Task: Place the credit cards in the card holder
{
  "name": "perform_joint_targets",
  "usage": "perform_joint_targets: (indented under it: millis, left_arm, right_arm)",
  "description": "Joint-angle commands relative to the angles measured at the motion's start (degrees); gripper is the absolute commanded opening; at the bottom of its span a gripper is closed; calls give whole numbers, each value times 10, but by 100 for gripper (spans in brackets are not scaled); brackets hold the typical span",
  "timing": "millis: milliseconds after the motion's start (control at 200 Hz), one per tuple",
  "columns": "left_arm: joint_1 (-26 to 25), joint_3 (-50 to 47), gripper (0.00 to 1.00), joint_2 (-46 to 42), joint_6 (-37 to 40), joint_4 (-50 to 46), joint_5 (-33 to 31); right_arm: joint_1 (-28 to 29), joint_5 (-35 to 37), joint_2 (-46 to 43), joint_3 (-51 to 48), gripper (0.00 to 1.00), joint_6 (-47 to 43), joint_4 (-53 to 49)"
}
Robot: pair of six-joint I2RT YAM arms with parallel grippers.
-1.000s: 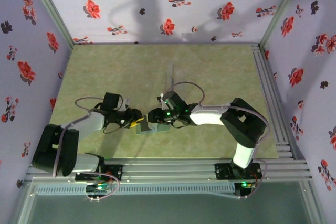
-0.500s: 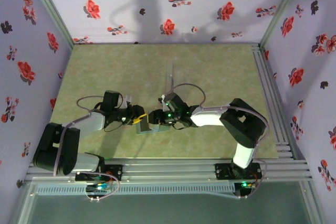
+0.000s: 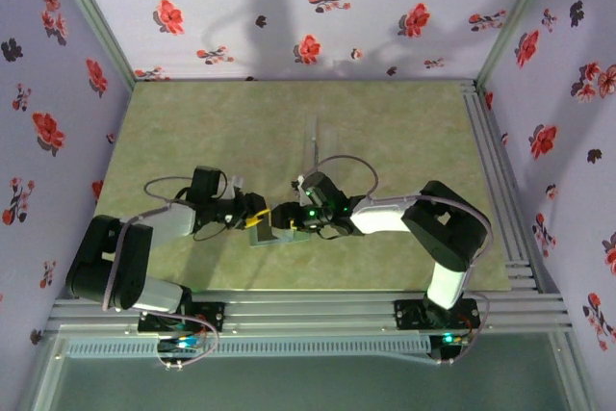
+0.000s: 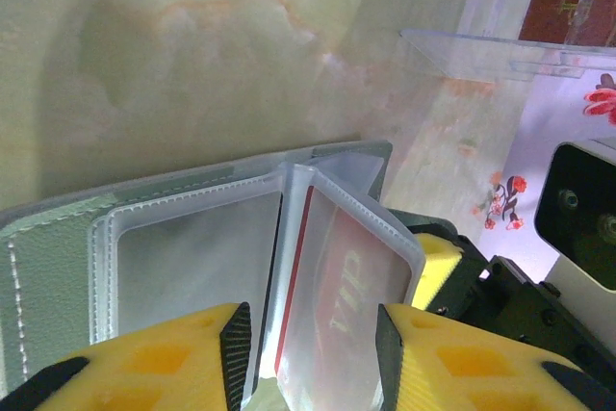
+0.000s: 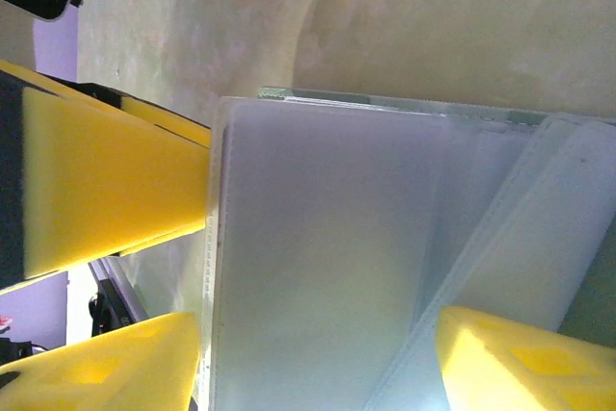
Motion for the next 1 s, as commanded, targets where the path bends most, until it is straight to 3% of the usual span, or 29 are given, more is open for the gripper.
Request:
perform_joint_targets:
  millis: [0, 285, 530, 665, 995]
  left_arm:
    - [4, 13, 42, 10, -2, 5, 15]
    - [3, 16, 39, 10, 0, -8, 12]
    - [4, 17, 38, 18, 1, -10, 12]
    - [5, 22, 38, 20, 2, -12, 11]
    - [4, 20, 37, 24, 2, -16, 11]
  right_arm:
    - [4, -5, 4, -7, 72, -2, 17]
    - [5, -18, -32, -29, 73, -16, 65]
    - [7, 12, -63, -32, 74, -49, 23]
    - [8, 49, -48, 1, 74, -75, -66]
    - [12, 91, -33, 13, 73, -79, -105]
